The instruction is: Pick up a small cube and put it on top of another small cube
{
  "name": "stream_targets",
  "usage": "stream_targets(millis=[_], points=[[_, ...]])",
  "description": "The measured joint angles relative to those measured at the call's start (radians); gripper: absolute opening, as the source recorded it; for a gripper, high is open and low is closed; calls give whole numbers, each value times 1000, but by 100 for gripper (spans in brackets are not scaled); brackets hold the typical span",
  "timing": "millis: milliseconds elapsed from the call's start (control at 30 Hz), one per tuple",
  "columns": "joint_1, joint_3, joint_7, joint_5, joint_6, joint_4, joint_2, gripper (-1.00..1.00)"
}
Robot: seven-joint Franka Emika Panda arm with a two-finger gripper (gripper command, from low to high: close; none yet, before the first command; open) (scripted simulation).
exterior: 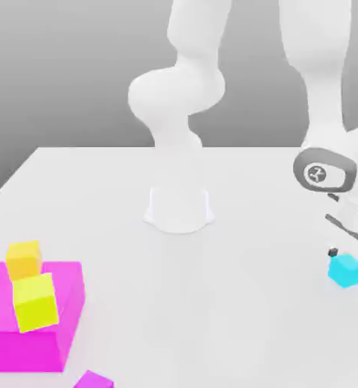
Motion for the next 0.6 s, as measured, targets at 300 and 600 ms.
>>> stream_targets(millis=[300,600], points=[[-49,65,-54,70,-96,-27,-122,-100],[-375,-103,-53,133,-298,-24,-349,-100]])
